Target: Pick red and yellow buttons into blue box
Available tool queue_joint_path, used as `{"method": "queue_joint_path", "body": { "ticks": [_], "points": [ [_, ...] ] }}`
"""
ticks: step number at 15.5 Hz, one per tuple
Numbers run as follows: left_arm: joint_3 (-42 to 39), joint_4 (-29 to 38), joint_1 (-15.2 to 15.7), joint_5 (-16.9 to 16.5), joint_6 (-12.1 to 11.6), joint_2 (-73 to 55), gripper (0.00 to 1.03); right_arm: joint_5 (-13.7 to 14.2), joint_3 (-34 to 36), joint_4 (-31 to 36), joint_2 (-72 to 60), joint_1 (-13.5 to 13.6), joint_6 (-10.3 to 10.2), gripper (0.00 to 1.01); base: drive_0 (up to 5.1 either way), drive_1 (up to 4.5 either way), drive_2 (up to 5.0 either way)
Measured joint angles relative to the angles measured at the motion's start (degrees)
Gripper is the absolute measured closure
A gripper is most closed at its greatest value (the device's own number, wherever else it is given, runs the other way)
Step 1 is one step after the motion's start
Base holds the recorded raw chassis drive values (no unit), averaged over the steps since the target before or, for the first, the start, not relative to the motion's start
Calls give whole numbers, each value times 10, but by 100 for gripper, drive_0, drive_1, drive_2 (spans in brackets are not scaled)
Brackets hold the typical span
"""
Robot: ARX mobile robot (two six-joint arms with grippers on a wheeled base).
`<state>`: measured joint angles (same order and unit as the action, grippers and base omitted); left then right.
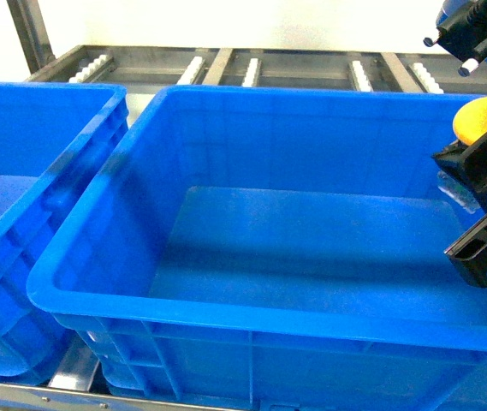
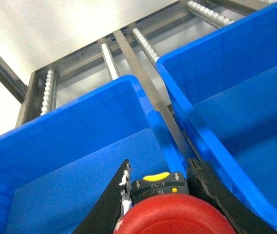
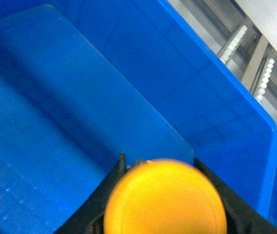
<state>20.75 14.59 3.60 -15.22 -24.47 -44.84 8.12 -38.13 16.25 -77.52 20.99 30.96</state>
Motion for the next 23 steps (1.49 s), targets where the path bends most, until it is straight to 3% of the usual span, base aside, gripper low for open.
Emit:
{"method": "queue_joint_path", "body": {
  "ticks": [6, 20, 23],
  "points": [
    [0, 0, 0, 0, 0, 0, 74, 0, 0, 0, 0, 0, 0, 1, 0, 0, 0],
    [0, 3, -2, 0, 0, -2, 74, 0, 0, 0, 0, 0, 0, 3, 0, 0, 0],
    [88, 33, -61, 5, 2, -140, 74, 0, 0, 1, 0, 0, 0, 3, 0, 0, 0]
  ]
}}
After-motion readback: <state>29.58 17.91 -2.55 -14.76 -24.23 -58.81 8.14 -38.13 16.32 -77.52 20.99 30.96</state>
